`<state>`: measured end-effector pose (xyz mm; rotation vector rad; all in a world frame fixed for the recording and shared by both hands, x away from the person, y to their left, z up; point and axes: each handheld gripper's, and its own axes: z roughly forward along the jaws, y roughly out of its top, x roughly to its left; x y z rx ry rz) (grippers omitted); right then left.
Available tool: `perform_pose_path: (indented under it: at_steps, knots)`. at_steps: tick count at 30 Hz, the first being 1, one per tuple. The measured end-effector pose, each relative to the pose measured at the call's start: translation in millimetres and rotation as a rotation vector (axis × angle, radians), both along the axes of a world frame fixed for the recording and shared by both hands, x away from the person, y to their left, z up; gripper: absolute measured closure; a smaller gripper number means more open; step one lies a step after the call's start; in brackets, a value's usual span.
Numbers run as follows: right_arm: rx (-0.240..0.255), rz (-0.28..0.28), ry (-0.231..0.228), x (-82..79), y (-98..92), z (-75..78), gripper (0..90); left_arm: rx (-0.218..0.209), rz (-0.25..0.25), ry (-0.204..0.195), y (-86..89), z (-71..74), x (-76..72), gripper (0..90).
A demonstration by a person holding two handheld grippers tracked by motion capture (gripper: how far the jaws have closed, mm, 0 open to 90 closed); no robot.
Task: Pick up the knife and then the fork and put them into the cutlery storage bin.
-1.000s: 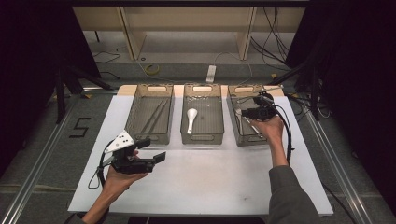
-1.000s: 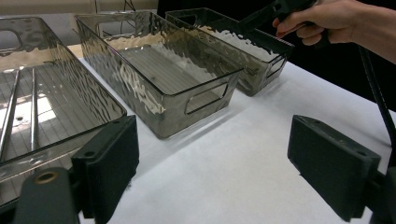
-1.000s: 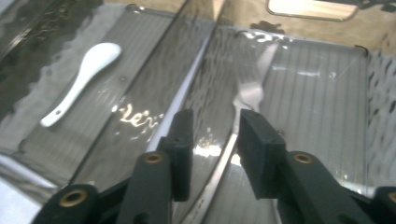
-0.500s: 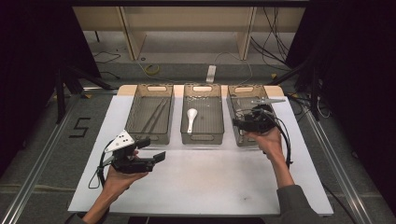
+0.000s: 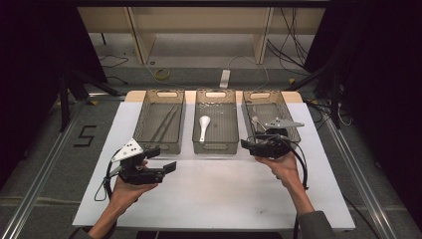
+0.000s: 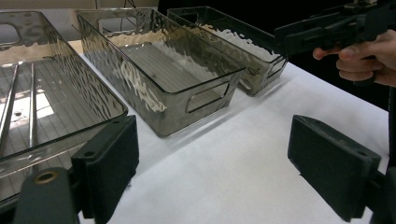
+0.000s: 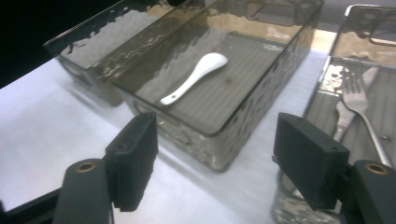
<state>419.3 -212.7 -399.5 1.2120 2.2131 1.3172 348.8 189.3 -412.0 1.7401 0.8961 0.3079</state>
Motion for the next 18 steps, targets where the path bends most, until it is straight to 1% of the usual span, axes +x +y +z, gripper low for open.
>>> perform_pose_path:
  at_steps: [1, 4, 7, 10, 12, 16, 18]
  knots:
    - [0.003, 0.008, -0.002, -2.3, 0.5, -0.8, 30.2, 0.001, -0.001, -0.001, -0.2, 0.0, 0.2, 16.0]
    - [0.04, 0.031, -0.01, -10.1, 0.9, -2.1, 29.3, 0.0, -0.006, -0.002, -1.1, 0.2, -0.4, 16.0]
    - [0.05, 0.049, -0.019, -16.4, 2.2, -2.5, 28.6, 0.002, -0.009, 0.0, -1.7, 0.1, -0.6, 16.0]
    - [0.051, 0.054, -0.037, -22.1, 2.4, -3.1, 28.0, 0.004, -0.014, -0.002, -1.7, 0.5, -1.5, 16.0]
    - [0.066, 0.06, -0.042, -26.7, 1.1, -3.6, 28.1, -0.001, -0.016, 0.001, -1.8, 0.7, -1.5, 16.0]
    - [0.069, 0.06, -0.053, -36.5, -2.0, -5.2, 27.8, -0.002, -0.018, 0.0, -0.7, 0.7, -2.8, 16.0]
    - [0.087, 0.064, -0.054, -41.3, -4.2, -6.1, 27.6, -0.005, -0.019, 0.002, -0.2, 0.4, -3.1, 16.0]
